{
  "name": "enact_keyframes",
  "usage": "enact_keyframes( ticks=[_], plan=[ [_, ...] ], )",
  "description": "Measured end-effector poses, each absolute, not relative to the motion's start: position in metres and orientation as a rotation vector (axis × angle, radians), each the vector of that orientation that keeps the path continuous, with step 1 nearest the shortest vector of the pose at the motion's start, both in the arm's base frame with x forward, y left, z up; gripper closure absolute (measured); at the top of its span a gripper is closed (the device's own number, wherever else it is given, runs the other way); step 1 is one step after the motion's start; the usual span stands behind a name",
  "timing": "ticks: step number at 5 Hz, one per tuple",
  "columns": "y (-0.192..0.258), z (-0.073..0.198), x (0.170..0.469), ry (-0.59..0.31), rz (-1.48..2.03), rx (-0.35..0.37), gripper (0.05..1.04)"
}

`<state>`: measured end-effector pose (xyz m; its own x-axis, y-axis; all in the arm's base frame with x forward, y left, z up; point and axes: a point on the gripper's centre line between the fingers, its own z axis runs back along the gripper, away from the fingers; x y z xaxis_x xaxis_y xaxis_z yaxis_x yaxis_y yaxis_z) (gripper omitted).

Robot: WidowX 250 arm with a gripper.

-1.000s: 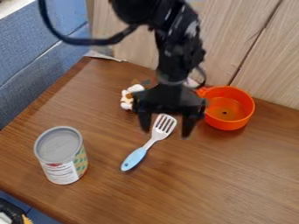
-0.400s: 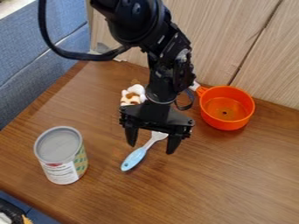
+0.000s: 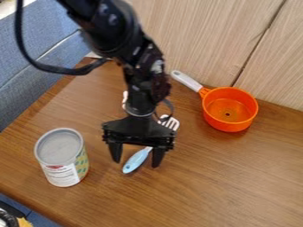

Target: Push the white and brown object to the top left of the table using the blue spatula

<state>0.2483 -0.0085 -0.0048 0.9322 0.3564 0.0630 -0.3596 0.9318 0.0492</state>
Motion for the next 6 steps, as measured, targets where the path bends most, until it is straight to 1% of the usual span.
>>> enact_keyframes(
  ticks=[1, 2, 3, 4, 5, 6],
  plan=[
    [-0.005, -0.017, 0.257, -0.029, 0.350, 0.010, 0.133],
    [-0.005, -0.018, 0.264, -0.032, 0.335, 0.009, 0.407],
    [-0.009, -0.018, 0.267, -0.023, 0.313, 0.024, 0.702],
    [-0.012, -0.017, 0.267, -0.016, 0.290, 0.029, 0.838],
    [-0.020, -0.016, 0.265, -0.011, 0.284, 0.029, 0.838],
    [-0.034, -0.013, 0.259, 0.027, 0.282, 0.013, 0.838]
  ],
)
